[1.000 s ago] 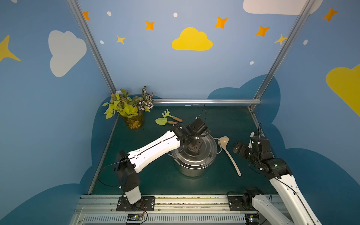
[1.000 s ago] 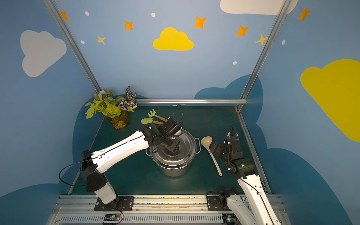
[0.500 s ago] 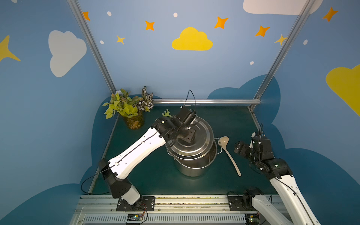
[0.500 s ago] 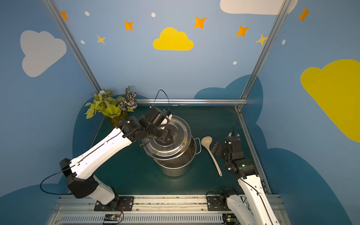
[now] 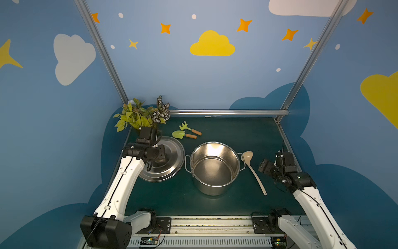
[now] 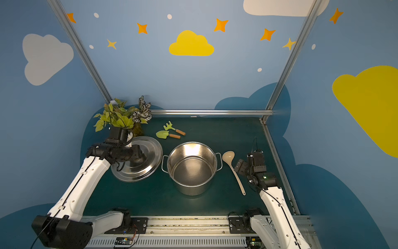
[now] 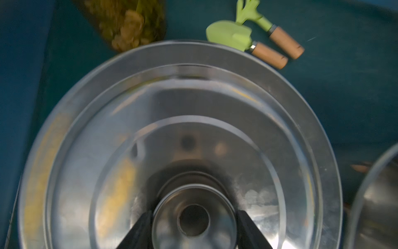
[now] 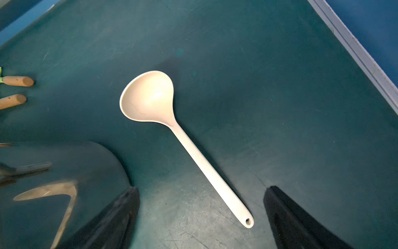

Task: Stir the soup with a spoon
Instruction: Place the lid at the center of the board.

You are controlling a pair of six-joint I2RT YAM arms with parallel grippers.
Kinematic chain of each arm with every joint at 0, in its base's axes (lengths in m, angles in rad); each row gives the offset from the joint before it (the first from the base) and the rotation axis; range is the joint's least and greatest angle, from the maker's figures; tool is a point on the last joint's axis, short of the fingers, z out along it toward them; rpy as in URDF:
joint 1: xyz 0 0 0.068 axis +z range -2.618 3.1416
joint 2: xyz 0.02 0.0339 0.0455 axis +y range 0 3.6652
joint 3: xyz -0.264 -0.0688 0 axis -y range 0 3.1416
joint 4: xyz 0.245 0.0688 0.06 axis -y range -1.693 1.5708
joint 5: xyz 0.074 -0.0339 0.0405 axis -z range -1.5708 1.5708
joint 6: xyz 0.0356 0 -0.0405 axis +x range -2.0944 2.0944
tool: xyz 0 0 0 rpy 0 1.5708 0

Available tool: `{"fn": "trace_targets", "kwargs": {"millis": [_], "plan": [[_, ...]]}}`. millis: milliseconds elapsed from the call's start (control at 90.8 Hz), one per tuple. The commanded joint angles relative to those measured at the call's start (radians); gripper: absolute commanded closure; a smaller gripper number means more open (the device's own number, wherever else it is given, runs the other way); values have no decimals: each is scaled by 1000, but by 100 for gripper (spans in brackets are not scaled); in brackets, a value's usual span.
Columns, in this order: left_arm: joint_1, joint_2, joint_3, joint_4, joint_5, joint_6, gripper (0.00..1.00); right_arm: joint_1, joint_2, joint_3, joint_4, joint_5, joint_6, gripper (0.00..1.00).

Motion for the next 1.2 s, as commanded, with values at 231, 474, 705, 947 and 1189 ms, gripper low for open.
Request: {"fn": "trace_targets", "kwargs": {"millis": [231,474,705,947,1189], "plan": [[70,87,-225,292,-30,-110,75,-14,125,-88,32,-38,19,5],[80,195,-271,373,-54,-127,64,-16,288,-85,36,-106,8,7],[83,275,-280,398,-81,-118,54,-15,447,-91,70,-151,-18,14],[83,334,-254,374,-69,-121,22,-14,513,-76,103,-182,-31,18],[72,273,-267,353,-34,-122,0,-15,565,-55,115,-216,-51,30]]}}
